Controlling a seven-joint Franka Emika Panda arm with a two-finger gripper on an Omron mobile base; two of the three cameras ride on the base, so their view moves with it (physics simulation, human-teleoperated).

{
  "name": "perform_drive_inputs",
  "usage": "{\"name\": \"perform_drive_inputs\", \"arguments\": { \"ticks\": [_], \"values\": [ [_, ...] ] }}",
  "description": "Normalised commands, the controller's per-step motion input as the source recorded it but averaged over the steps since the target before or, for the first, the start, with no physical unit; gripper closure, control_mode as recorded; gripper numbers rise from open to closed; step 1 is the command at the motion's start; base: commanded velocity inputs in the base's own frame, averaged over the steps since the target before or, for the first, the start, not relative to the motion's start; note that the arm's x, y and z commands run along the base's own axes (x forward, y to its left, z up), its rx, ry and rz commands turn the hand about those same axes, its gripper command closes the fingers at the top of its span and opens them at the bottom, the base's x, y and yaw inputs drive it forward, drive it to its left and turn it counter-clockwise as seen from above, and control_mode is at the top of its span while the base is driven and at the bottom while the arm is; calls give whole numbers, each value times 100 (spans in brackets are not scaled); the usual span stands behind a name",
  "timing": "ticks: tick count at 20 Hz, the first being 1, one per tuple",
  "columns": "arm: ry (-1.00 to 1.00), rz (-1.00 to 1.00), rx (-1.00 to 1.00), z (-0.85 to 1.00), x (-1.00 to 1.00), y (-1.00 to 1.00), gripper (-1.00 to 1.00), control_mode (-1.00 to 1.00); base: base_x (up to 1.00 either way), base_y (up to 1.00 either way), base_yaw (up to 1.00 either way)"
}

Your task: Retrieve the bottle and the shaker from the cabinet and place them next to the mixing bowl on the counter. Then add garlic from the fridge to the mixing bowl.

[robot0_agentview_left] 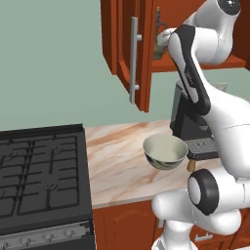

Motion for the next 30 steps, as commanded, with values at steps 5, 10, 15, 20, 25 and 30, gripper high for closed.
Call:
{"name": "perform_drive_inputs", "arguments": {
  "ticks": [5, 10, 15, 20, 25, 30],
  "values": [
    [2, 0, 0, -5, 36, 30, -100, -100, 0, 0, 0],
    [0, 0, 0, -3, 48, 7, -100, -100, 0, 0, 0],
    [0, 0, 3, 0, 45, -1, -100, -100, 0, 0, 0],
    [-3, 0, 2, 0, 38, -1, -100, -100, 0, 0, 0],
    [0, 0, 0, 0, 34, -2, -100, -100, 0, 0, 0],
    [0, -3, 0, 0, 29, 0, -100, -100, 0, 0, 0]
  ]
}}
